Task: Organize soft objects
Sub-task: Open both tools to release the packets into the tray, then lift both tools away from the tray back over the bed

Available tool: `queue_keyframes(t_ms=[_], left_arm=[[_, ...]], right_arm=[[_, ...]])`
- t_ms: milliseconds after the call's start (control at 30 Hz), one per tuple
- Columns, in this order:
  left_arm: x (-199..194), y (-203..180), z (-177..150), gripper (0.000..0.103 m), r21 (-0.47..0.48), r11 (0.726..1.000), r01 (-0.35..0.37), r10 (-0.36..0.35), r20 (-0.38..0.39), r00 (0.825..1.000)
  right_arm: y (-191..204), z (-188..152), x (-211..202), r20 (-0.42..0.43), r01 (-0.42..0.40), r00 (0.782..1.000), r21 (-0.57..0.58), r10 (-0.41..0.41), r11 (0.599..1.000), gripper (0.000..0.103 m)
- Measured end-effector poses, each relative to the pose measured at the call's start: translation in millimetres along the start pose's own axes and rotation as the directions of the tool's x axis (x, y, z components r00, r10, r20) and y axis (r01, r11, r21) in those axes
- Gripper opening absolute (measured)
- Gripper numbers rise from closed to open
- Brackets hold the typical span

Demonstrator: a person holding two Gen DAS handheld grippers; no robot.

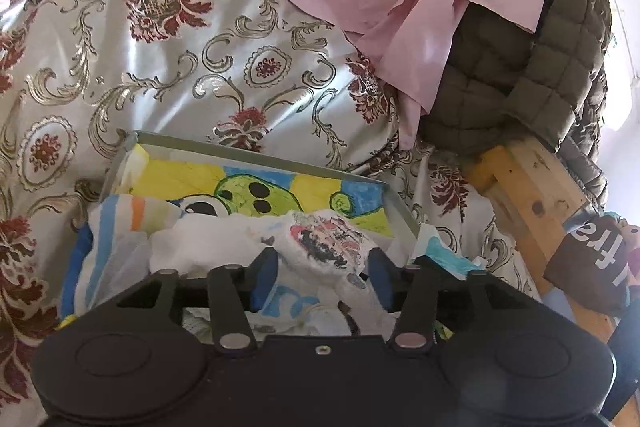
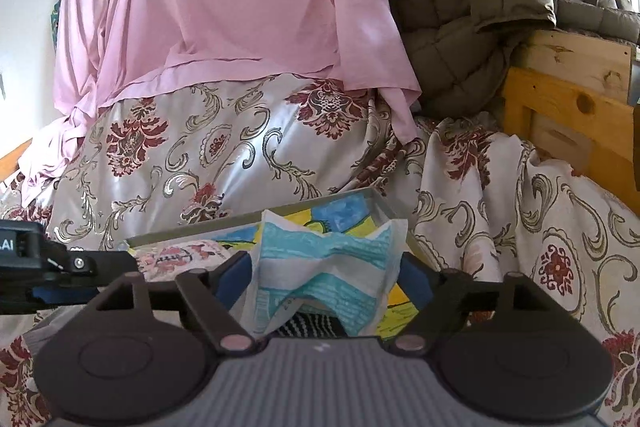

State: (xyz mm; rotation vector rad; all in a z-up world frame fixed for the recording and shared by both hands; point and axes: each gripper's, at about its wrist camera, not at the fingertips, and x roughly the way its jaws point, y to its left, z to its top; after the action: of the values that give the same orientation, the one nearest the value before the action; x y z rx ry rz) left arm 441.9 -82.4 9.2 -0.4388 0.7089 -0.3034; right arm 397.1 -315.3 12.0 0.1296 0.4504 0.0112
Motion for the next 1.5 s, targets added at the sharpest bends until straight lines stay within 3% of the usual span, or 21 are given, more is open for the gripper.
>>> queue_keyframes(t_ms=[200, 367, 633, 1133, 1500], left_arm=[[-15, -2, -1, 0.069, 0.011, 1.0, -0.018, 0.018, 0.032, 0.999], [-39, -10, -4, 0.083, 0.051, 0.997, -0.065, 0.059, 0.109, 0.992], [-84, -26, -8, 0.091, 0.106, 0.984, -0.141, 0.115, 0.219, 0.969], [-165, -47, -59, 0.102, 0.184, 0.955, -0.233, 0.153, 0.369, 0.917], [-214, -36, -106, 0.102, 0.195, 0.943, -0.27, 0.175, 0.4, 0.9]], right_arm=[[-4, 4, -13, 0.026, -0.003, 1.0, 0.014, 0.003, 1.0, 0.093], [-3, 7, -28, 0.051, -0.016, 0.999, 0.034, 0.014, 0.999, 0.1], [-2, 11, -62, 0.102, -0.038, 0.994, 0.064, 0.031, 0.997, 0.103], [9, -16, -171, 0.23, -0.044, 0.973, 0.077, 0.025, 0.996, 0.103], [29, -57, -233, 0.249, -0.029, 0.968, 0.041, 0.018, 0.999, 0.103]])
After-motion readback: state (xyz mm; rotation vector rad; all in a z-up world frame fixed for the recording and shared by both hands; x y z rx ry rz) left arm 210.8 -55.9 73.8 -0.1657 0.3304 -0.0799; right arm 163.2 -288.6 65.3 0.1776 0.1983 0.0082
